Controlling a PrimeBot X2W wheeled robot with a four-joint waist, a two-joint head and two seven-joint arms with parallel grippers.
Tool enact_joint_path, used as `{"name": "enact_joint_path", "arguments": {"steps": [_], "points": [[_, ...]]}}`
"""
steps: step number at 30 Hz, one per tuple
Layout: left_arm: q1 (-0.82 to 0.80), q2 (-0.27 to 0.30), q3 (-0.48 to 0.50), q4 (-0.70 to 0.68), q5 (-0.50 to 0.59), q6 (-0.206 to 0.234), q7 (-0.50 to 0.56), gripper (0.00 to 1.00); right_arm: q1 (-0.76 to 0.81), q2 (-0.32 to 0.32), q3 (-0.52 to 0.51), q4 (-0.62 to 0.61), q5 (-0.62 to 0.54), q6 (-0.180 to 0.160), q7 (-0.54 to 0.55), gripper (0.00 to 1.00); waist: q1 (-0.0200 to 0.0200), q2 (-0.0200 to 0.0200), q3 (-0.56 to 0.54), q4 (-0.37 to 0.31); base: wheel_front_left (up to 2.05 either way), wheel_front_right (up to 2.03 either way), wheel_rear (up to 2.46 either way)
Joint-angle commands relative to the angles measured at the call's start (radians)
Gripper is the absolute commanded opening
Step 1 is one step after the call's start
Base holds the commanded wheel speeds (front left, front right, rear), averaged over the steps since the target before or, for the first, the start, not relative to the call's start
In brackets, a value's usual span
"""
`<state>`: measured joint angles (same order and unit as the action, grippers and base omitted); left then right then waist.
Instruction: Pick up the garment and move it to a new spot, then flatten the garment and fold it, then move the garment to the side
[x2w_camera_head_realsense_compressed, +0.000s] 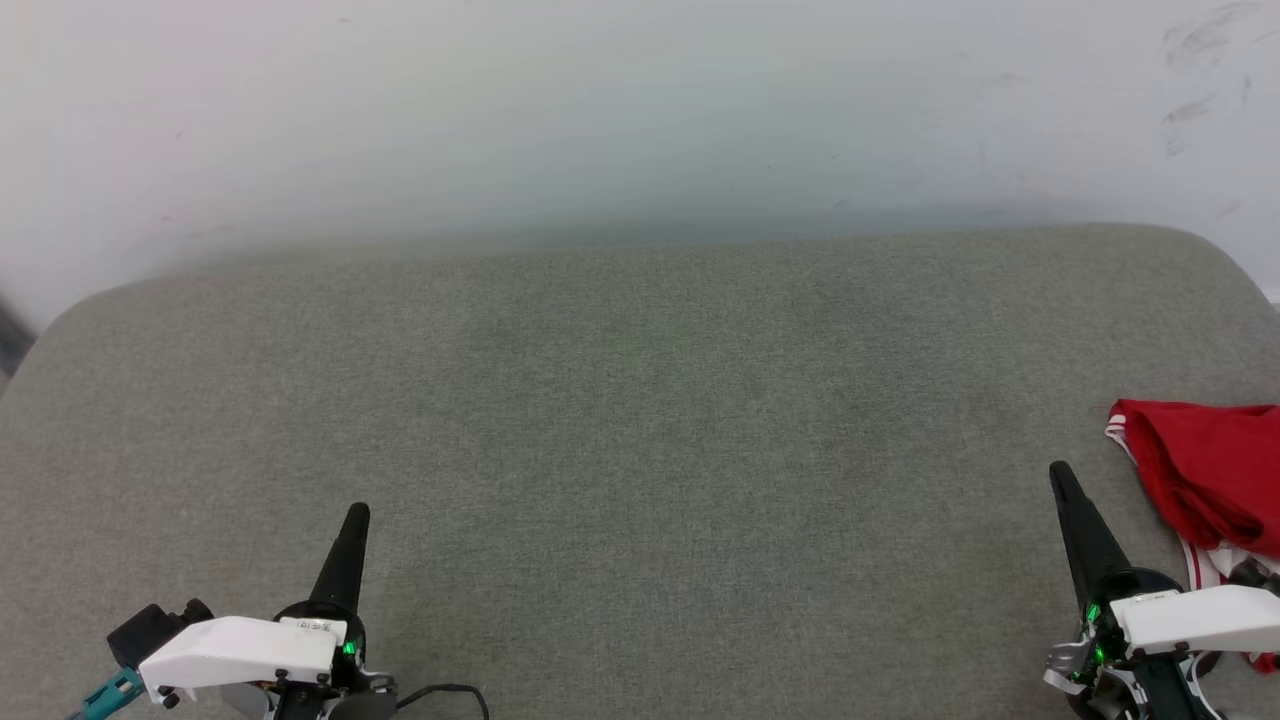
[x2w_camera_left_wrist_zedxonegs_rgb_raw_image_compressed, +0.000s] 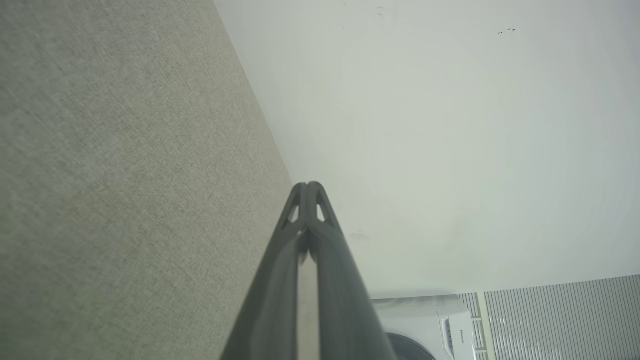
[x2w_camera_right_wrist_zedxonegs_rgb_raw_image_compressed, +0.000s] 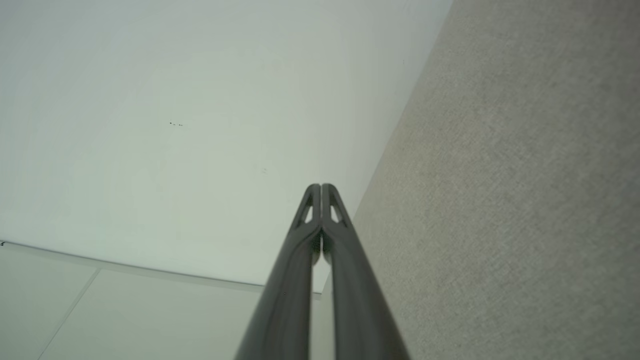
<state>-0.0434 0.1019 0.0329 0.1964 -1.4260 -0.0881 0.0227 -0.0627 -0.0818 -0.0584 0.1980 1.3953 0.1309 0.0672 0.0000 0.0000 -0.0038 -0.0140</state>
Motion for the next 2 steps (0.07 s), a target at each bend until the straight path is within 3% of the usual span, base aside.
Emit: {"name": "enact_joint_path", "arguments": {"steps": [1, 2], "points": [[-0.021, -0.002, 0.006, 0.001, -0.020, -0.007, 0.005, 0.00, -0.021, 0.004, -0.005, 0.001, 0.023, 0.000, 0.003, 0.00, 0.0000, 0.0000, 0.000, 0.001, 0.00, 0.00, 0.00], [-0.022, -0.003, 0.008, 0.002, -0.026, -0.009, 0.008, 0.00, -0.023, 0.005, -0.006, 0.003, 0.030, 0.000, 0.004, 0.00, 0.0000, 0.0000, 0.001, 0.001, 0.00, 0.00, 0.00]]}}
